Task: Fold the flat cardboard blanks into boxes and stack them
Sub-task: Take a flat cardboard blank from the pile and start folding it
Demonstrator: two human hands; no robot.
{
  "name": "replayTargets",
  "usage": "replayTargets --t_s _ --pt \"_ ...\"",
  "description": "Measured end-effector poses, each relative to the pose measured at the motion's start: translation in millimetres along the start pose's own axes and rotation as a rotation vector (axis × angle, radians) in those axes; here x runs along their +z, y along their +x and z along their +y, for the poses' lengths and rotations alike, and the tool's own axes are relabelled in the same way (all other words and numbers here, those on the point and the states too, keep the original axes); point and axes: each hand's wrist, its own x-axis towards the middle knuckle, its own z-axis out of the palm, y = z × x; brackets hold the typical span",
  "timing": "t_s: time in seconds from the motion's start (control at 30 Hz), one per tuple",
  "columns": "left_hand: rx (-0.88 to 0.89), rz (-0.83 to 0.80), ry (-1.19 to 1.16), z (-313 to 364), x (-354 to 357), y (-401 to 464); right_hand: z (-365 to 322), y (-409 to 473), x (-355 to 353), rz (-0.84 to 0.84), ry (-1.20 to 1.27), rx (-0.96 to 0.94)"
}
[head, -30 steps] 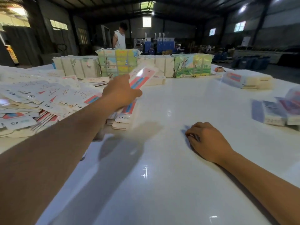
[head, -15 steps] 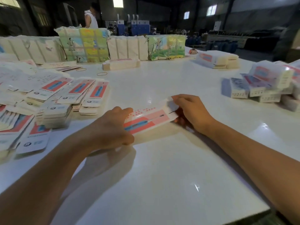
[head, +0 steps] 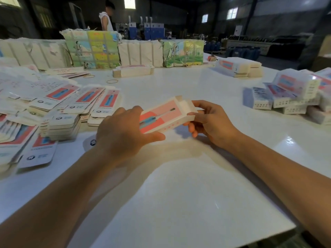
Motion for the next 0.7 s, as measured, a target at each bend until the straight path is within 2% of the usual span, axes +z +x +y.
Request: replayTargets --t_s 0.1,0.17,0.23,0.33,0.47,0.6,0.7 --pt "-0.03 -0.03 -0.006 -4.1 -4.3 0.0 -0.2 -1.5 3.1 0.073 -0.02 0.003" --pt "-0.068 -0.026 0.006 -8.6 -4.0 1.1 -1.7 -3.0 3.4 0.234 -0.134 -0.041" --pt "-0.091 -0.012 0.001 -12.9 -3.5 1.9 -3.4 -6.0 3.7 0.326 -0.297 -0.131" --pt "-0.083 0.011 -0.01 -13.8 -0.9 1.0 -5.1 -15.0 14.3 0.257 -0.425 -0.245" --pt "-0.026 0.034 0.023 -5.5 3.4 -2.1 -4.7 -24.4 32.2 0.121 -0.536 -0.298" --pt "-0.01 0.051 0.054 -0.7 4.5 -4.1 -6.7 -25.3 32.3 0.137 -0.419 -0.268" --pt "0.004 0.061 0.138 4.0 4.8 -5.1 -3.2 -21.0 29.0 0.125 -0.343 -0.169"
